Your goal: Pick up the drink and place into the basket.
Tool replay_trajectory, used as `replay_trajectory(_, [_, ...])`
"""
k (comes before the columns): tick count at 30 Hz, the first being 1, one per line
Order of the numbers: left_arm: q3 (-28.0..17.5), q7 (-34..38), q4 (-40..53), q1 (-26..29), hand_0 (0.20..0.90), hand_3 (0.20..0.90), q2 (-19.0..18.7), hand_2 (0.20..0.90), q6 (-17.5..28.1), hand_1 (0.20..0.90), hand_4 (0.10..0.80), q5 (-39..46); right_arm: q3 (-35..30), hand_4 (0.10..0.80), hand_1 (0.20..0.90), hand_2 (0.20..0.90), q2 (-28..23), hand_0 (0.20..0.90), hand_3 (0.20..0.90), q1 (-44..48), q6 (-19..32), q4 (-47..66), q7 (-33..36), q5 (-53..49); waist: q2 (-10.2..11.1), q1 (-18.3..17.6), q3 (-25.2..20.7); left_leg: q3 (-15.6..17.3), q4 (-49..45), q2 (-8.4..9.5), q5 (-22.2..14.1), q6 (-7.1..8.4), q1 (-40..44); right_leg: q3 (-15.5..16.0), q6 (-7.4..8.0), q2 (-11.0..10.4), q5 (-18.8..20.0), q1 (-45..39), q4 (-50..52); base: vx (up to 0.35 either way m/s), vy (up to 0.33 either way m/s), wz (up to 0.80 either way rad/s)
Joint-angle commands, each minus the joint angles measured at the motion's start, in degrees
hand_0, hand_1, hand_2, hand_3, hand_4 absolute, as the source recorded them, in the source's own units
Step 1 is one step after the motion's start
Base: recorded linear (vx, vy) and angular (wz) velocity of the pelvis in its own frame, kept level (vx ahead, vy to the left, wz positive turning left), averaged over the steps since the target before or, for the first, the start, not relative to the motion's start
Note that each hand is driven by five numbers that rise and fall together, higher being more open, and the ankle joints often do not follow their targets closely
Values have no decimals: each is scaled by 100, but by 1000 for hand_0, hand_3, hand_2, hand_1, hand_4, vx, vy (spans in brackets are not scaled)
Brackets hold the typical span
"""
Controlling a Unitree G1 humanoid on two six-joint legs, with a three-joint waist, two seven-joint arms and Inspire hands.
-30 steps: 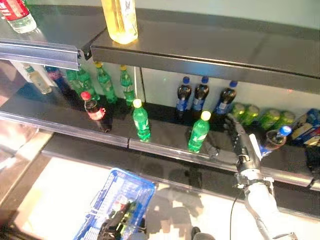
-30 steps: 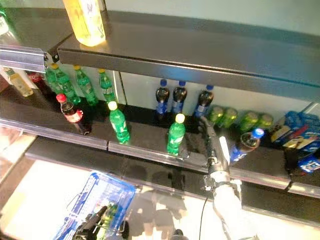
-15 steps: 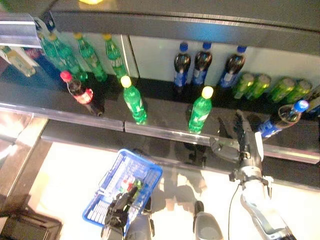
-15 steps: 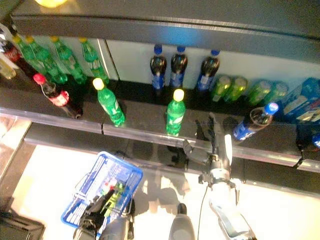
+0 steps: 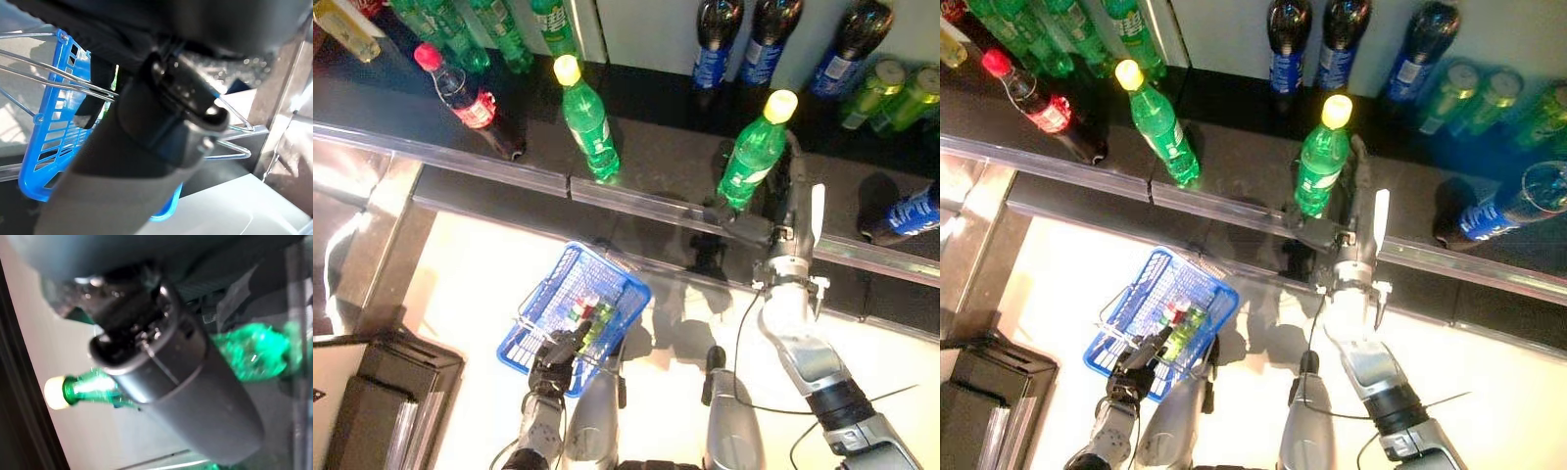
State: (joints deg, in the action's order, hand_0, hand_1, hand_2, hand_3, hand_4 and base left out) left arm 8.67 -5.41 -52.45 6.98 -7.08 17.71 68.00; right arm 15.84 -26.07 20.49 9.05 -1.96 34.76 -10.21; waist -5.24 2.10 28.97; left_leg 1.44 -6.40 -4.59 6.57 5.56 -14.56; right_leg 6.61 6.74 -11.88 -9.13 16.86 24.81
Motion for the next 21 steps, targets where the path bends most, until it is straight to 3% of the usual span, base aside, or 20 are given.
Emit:
replay_trajectory(1, [80,-288,296,-436,300,200,-271,300,431,300,100,121,-214,800,900,900,197,900,900,727,227,427,256,142,216,210,-21,-257,-508,-18,-234,-112,-91,306,-357,-117,541,-105,-257,7,-2,13])
replay_trajectory(12, [152,-297,419,-347,300,200,-318,300,406,300,100,-53,-510,800,900,900,340,900,900,1047,101,-280,1116,-141,259,414,82,-375,-627,32,-286,-180,-245,463,-353,-132,558,-104,-278,17,-27,10])
replay_trajectory(13, [180,-269,441,-322,300,200,-327,300,386,300,100,-93,-559,396,554,554,309,554,496,1180,78,-392,1184,-276,254,449,82,-389,-636,40,-298,-187,-254,488,-355,-137,554,-122,-295,20,-18,13])
replay_trajectory(14, [180,-269,441,-322,300,200,-327,300,386,300,100,-93,-559,182,371,371,309,371,282,1180,78,-392,1184,-276,254,449,82,-389,-636,40,-298,-187,-254,488,-355,-137,554,-122,-295,15,-21,5])
replay_trajectory(15, [199,-258,460,-311,300,200,-339,300,380,300,100,-99,-586,100,300,300,291,300,200,1249,50,-415,1223,-332,253,469,82,-402,-651,50,-304,-193,-272,503,-357,-139,554,-115,-290,0,0,0])
replay_trajectory(21, [212,-242,522,-285,300,200,-363,300,367,300,100,-66,-662,100,300,300,322,300,200,1441,-64,-359,1356,-370,225,516,82,-419,-729,96,-346,-232,-333,534,-395,-158,489,-50,-155,-1,9,3])
